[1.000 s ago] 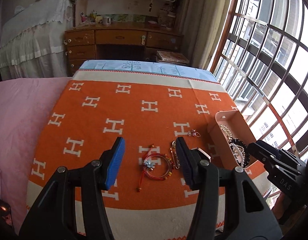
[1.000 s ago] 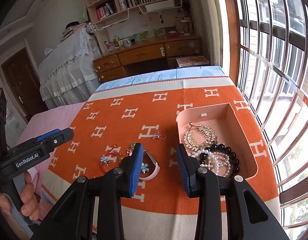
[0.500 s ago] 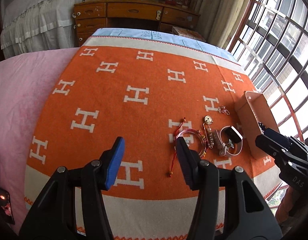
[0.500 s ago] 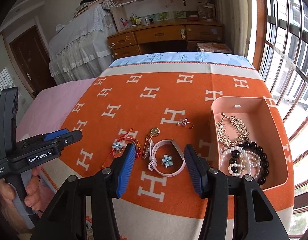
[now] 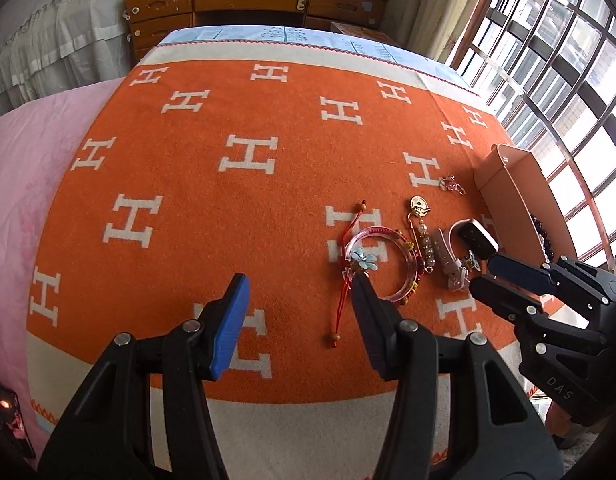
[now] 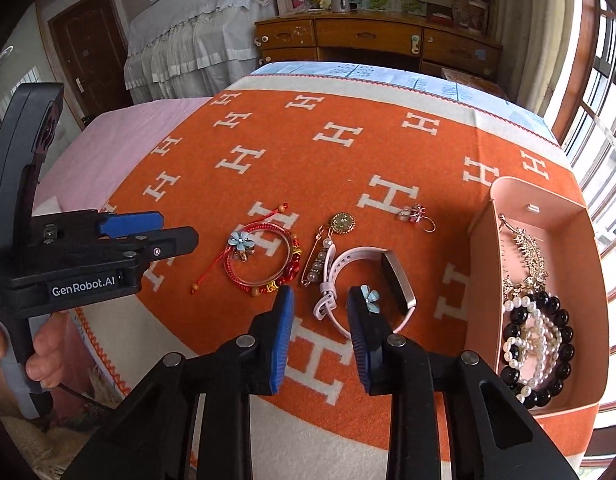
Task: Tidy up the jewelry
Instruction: 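Grasp the white watch band with the right tool, then grasp the red string bracelet with the left tool while the right tool holds the watch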
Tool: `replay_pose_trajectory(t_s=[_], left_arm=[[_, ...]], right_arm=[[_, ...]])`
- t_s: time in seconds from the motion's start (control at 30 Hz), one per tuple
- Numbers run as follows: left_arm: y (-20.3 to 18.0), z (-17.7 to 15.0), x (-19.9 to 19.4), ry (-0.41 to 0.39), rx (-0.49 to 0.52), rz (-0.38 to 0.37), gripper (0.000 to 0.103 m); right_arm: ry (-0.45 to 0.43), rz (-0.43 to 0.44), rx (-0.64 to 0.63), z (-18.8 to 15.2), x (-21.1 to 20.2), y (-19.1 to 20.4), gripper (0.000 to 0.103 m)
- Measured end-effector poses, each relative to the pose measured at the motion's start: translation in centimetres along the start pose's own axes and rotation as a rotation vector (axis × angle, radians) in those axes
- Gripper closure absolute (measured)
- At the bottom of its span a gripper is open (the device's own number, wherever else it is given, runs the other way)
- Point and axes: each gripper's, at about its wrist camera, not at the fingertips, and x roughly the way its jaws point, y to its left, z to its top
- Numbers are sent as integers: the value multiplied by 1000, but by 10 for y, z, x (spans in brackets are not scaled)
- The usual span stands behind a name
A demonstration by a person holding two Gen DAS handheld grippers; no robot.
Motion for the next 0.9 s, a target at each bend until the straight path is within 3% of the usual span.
replay_pose_trajectory(t_s=[0.23, 0.53, 0.77, 0.9], left_arm=[[2, 3, 7, 15, -3, 1, 54], [-7, 7, 21, 57, 27, -20, 54], [-22, 10, 37, 107, 62, -33, 54], [-33, 13, 43, 111, 103, 15, 54]], right_arm=[[21, -24, -57, 7, 20, 6, 79], [69, -91, -142, 11, 49, 16, 93], [4, -65, -103, 14, 33, 7, 94], [-39, -50, -68, 19, 16, -4, 94]])
